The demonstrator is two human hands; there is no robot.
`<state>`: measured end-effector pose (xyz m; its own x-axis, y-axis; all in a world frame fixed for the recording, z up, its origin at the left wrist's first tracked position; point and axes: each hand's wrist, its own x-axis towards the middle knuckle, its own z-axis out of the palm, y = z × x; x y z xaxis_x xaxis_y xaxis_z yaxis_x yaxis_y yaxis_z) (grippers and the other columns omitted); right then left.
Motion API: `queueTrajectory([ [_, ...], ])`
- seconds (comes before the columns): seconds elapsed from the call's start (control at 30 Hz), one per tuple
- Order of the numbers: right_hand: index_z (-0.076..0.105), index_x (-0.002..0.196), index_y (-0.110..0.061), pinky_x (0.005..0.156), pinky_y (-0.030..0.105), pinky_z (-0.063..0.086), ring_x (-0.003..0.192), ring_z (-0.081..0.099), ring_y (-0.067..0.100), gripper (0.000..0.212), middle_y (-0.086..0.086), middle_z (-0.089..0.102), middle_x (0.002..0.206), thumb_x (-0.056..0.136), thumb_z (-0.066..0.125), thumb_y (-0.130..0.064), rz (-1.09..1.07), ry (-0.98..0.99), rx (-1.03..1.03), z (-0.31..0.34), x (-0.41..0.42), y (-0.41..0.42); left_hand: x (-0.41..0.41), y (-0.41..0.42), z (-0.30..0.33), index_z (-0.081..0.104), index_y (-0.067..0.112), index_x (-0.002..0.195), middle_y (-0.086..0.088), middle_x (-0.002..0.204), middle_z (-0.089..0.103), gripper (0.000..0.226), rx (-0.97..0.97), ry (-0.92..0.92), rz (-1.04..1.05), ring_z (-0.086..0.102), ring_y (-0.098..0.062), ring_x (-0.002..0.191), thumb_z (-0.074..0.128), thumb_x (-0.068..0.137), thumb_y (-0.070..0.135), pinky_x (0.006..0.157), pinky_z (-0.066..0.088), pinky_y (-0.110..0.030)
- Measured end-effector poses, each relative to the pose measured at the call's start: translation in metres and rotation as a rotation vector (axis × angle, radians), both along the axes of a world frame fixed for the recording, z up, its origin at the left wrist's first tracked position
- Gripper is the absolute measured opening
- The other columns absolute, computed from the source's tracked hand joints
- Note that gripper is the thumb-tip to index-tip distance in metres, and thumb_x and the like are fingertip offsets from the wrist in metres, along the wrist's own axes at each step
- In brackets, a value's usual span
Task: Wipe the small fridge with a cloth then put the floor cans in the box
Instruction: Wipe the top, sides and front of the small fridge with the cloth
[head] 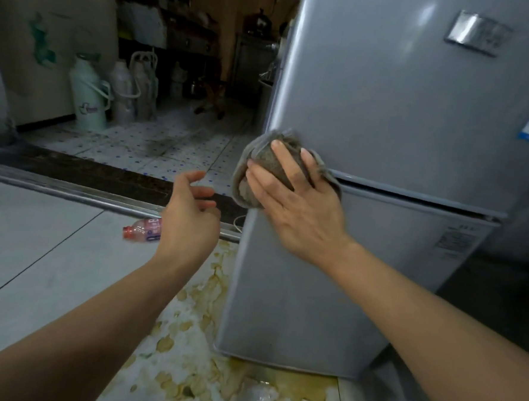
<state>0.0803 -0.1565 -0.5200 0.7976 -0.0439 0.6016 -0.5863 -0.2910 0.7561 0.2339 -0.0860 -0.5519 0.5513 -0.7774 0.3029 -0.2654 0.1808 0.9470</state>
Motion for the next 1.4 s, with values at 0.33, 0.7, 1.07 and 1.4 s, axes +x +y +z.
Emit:
queueTrajectory([
  [0.33,0.038,0.135,-0.016,0.112,0.052,0.016,0.13,0.027,0.04,0.063,0.003,0.034,0.14,0.08,0.068,-0.02,-0.104,-0.315,0.097,-0.03,-0.146,-0.009,-0.043,-0.005,0.037,0.045,0.023,0.127,0.002,0.111,0.057,0.035,-0.109,-0.168,-0.084,0.055,-0.01,0.097,0.05,0.092,0.018,0.088,0.049,-0.031],
  [0.7,0.043,0.133,-0.02,0.113,0.048,0.023,0.131,0.031,0.03,0.048,-0.003,0.038,0.136,0.089,0.06,-0.027,0.086,-0.422,0.098,-0.028,-0.109,-0.017,-0.051,-0.02,0.05,0.043,0.026,0.102,0.001,0.096,0.055,0.018,0.046,-0.231,-0.004,0.059,-0.021,0.09,0.047,0.092,0.041,0.082,0.052,-0.05],
  [1.07,0.034,0.13,-0.007,0.117,0.043,0.017,0.136,0.023,0.044,0.045,0.015,0.028,0.145,0.091,0.05,-0.022,0.062,-1.001,0.292,-0.055,-0.195,-0.026,-0.06,-0.031,0.037,0.044,0.022,0.105,0.006,0.09,0.051,0.012,-0.11,-0.114,0.032,0.052,-0.017,0.087,0.045,0.096,0.03,0.082,0.045,-0.036],
  [1.4,0.029,0.14,0.006,0.109,0.024,0.022,0.131,0.034,0.033,0.06,0.028,0.029,0.144,0.093,0.042,-0.027,0.078,-1.519,0.457,-0.086,-0.171,-0.023,-0.061,-0.044,0.017,0.04,0.025,0.107,0.012,0.081,0.046,0.012,-0.256,-0.068,0.051,0.046,0.003,0.071,0.042,0.097,0.031,0.067,0.039,-0.015],
])
